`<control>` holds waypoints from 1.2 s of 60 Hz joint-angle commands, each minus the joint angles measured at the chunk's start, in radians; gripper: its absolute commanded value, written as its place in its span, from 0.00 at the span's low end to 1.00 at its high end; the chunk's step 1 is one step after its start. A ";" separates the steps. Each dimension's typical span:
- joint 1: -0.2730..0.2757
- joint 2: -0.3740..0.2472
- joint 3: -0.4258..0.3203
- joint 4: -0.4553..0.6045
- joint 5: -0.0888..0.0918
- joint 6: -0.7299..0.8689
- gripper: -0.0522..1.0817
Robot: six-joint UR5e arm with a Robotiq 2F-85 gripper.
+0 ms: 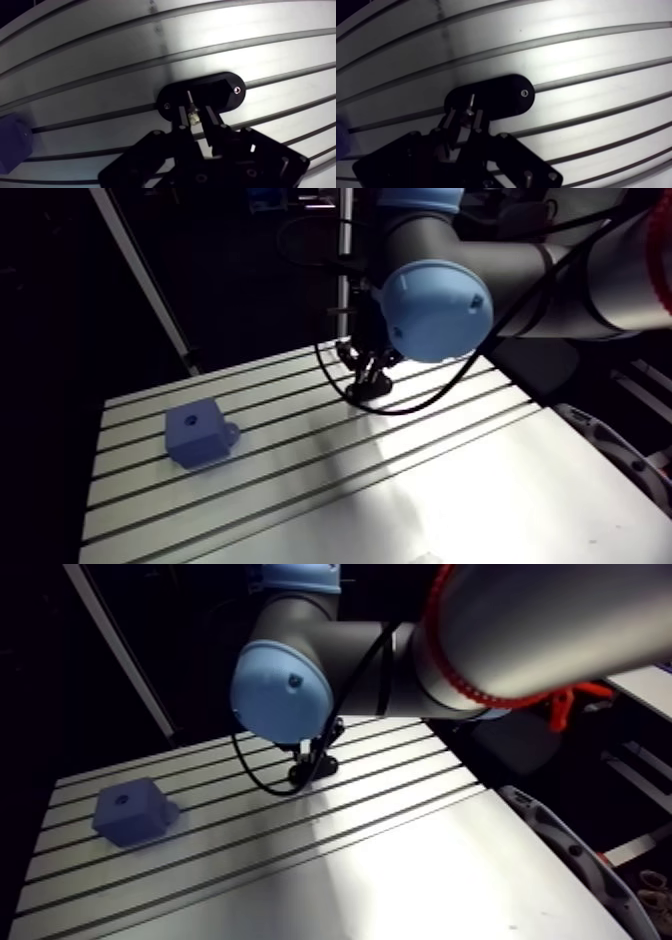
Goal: Pick up the M10 bolt and insert it into the hex recess until seated.
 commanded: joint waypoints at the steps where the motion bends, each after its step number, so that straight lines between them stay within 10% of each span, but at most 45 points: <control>1: -0.001 0.000 0.000 0.000 0.001 0.000 0.71; 37: 0.002 -0.042 -0.018 0.029 0.010 0.000 0.77; 72: 0.079 -0.140 -0.278 0.474 0.003 -0.217 0.93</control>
